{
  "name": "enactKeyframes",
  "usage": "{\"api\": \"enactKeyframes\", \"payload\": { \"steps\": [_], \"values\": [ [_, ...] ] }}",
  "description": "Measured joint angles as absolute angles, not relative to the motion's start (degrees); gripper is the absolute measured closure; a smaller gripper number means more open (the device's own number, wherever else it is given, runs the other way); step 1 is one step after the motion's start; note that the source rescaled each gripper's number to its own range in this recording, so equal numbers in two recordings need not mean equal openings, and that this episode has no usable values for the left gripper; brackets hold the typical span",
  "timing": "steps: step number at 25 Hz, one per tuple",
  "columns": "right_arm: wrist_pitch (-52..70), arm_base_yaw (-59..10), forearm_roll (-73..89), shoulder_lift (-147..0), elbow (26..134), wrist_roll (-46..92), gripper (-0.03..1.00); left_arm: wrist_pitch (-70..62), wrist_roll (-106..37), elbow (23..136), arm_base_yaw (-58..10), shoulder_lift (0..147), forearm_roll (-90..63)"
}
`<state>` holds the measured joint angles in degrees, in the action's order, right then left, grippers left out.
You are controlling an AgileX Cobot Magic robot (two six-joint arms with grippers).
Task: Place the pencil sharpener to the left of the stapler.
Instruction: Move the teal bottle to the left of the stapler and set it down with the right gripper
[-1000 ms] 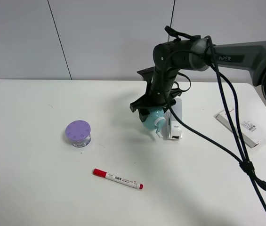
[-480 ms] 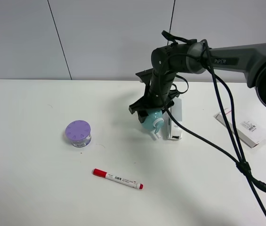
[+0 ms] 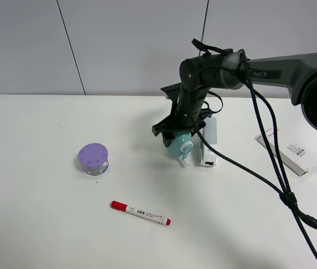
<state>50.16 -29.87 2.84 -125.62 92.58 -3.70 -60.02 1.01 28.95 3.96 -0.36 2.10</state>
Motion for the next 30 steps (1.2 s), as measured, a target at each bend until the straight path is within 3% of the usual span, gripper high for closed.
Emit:
{"api": "enactKeyframes", "payload": {
  "steps": [24, 30],
  "values": [
    [49.78, -29.87, 4.39, -126.81, 92.69, 0.0, 0.97, -60.02, 1.01, 28.95, 3.96, -0.36, 2.1],
    [47.81, -30.41, 4.51, -126.85, 92.69, 0.0, 0.85, -60.02, 1.01, 28.95, 3.96, -0.36, 2.1]
  ]
}}
